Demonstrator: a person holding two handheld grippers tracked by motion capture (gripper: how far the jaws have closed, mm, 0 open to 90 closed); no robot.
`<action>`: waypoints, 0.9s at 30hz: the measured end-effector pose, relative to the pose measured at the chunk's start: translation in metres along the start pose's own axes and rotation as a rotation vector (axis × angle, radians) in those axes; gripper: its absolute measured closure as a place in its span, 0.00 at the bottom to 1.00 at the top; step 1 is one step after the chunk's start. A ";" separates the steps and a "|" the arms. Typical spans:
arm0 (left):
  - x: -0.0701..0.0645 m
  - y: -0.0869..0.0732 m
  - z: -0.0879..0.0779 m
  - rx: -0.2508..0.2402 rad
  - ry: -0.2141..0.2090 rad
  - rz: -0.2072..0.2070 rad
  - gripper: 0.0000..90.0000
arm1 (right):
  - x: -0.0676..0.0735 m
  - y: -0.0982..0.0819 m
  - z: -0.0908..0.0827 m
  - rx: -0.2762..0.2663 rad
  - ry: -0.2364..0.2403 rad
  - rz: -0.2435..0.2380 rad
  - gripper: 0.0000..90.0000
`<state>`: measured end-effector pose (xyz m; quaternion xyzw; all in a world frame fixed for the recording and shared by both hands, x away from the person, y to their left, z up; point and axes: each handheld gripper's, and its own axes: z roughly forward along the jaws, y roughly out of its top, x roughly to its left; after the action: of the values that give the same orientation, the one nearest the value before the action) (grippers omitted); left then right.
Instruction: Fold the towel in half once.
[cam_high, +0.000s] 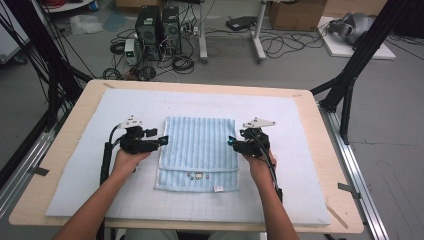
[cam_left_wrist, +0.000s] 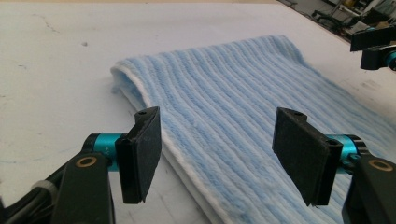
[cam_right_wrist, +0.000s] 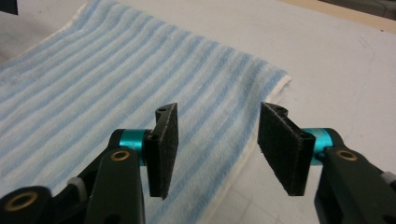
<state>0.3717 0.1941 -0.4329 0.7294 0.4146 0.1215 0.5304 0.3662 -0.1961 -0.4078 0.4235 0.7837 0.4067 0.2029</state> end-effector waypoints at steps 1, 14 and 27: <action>-0.002 -0.001 -0.002 0.004 -0.006 0.004 0.38 | 0.001 -0.002 -0.003 -0.005 0.004 -0.002 0.50; -0.017 -0.025 -0.022 0.040 -0.026 0.042 0.43 | 0.013 -0.038 -0.038 -0.036 0.095 -0.007 0.44; -0.018 -0.035 -0.031 0.025 -0.029 0.018 0.47 | 0.028 -0.065 -0.034 0.063 0.160 -0.063 0.61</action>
<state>0.3248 0.2053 -0.4458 0.7413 0.4017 0.1106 0.5261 0.2955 -0.2086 -0.4401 0.3710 0.8227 0.4076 0.1391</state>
